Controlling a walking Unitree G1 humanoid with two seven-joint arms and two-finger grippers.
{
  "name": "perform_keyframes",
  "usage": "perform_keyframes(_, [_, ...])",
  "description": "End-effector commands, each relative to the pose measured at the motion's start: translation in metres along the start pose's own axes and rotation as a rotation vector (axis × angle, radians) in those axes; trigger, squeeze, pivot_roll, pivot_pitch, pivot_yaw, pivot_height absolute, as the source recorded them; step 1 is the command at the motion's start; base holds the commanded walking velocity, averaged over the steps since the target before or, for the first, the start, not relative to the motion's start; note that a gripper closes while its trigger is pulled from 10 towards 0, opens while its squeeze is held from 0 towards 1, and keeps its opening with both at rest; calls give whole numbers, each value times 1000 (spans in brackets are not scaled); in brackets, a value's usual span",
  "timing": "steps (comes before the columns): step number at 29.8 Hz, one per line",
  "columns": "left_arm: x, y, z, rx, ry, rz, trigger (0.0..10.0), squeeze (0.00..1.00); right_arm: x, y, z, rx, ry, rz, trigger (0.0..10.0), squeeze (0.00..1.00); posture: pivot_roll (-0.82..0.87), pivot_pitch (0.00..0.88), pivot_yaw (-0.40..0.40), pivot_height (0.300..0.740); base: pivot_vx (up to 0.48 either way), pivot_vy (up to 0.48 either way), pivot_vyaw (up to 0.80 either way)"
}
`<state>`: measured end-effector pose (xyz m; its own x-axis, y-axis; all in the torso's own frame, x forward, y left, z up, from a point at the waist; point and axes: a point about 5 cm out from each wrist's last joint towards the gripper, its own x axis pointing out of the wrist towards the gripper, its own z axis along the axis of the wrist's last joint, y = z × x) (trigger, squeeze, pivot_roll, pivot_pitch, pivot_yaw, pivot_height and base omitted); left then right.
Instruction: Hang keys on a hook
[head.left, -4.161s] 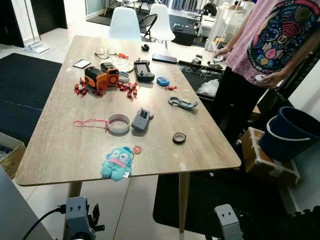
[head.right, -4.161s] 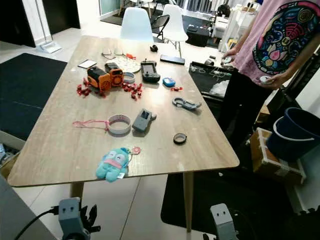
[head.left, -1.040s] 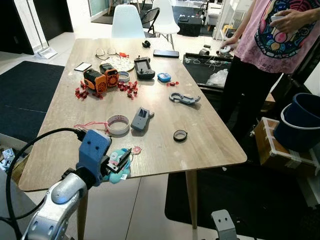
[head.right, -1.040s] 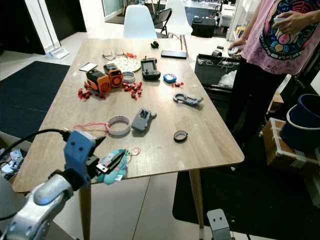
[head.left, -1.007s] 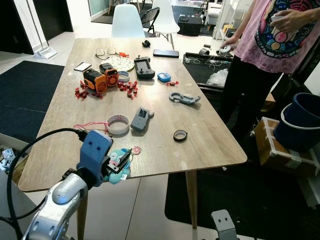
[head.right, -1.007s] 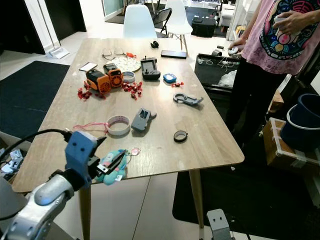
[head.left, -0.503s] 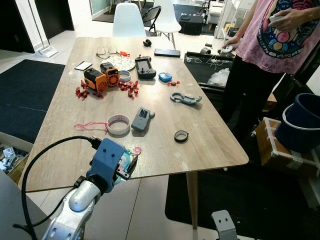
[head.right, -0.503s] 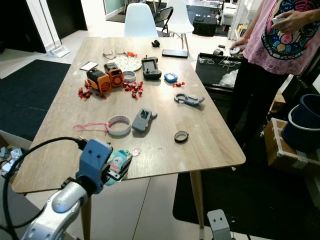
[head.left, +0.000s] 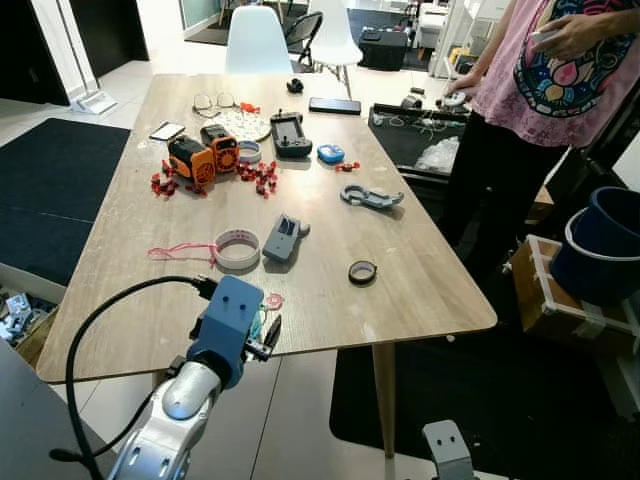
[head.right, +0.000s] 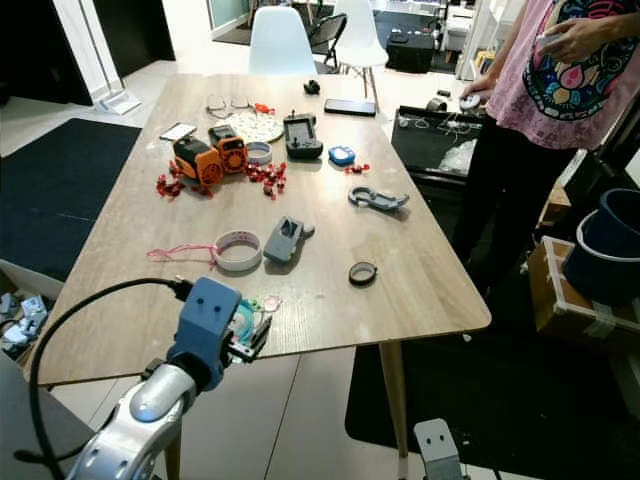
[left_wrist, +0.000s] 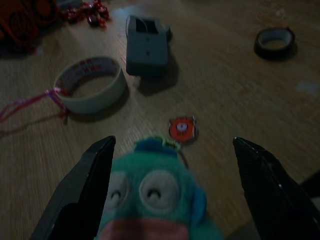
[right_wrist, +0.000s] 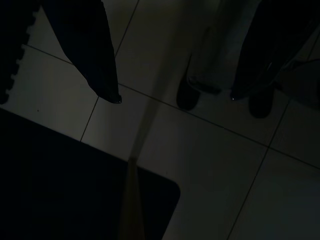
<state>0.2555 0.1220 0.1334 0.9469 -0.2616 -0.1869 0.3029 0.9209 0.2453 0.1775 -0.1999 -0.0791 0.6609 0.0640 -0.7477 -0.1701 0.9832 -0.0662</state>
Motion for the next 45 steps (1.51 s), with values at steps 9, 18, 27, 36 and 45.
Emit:
perform_keyframes(9, [12, -2, 5, 19, 21, 53, 10000, 0, 0, 1, -2, -1, 12, 2, 10000, 0, 78, 65, -35, 740, 0, 0, 0])
perform_keyframes(18, [23, 0, -1, 92, 64, 58, 10000, 0, 0, 2, -1, 5, 12, 3, 10000, 0, 77, 68, -29, 740, 0, 0, 0])
perform_keyframes(27, [27, 4, -9, 137, 124, 47, 10000, 0, 0, 3, -2, 12, 12, 3, 10000, 0, 79, 67, -26, 740, 0, 0, 0])
perform_keyframes(36, [27, 8, -14, 151, 153, 68, 10000, 0, 0, 3, -2, 12, 11, 3, 10000, 0, 80, 66, -27, 740, 0, 0, 0])
perform_keyframes(45, [29, 15, -18, 147, 190, 60, 10000, 0, 0, 2, -2, 10, 13, 3, 10000, 0, 80, 63, -30, 740, 0, 0, 0])
